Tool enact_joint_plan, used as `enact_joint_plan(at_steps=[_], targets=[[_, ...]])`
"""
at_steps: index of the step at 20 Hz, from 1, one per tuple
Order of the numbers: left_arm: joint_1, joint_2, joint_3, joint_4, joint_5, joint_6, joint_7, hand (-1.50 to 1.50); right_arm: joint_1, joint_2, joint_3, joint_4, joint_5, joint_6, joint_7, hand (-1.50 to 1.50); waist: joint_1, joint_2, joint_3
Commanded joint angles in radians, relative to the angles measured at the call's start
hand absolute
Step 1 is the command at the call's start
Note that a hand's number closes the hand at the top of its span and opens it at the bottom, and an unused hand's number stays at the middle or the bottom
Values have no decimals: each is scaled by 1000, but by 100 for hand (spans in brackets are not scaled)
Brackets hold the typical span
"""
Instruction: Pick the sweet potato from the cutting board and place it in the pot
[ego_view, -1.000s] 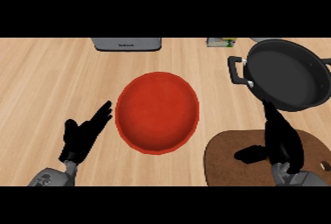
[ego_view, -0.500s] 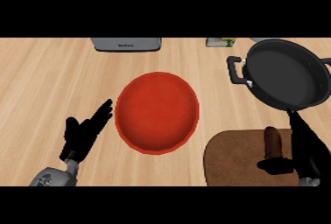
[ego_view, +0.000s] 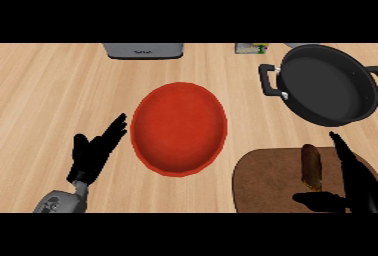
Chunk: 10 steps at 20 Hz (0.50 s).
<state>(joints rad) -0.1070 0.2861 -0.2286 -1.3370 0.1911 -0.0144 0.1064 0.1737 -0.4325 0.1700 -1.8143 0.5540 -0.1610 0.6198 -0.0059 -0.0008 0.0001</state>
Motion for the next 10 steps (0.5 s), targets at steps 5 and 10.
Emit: enact_joint_plan(at_steps=[5, 10], targets=[[-34, -25, 51, 9, -12, -38, 40, 0, 17, 84, -105, 103, -127, -16, -195, -150, 2, 1, 0], [-5, -26, 64, 51, -52, -62, -12, 0, -28, 115, -178, 305, -193, -11, -340, -150, 4, 1, 0]])
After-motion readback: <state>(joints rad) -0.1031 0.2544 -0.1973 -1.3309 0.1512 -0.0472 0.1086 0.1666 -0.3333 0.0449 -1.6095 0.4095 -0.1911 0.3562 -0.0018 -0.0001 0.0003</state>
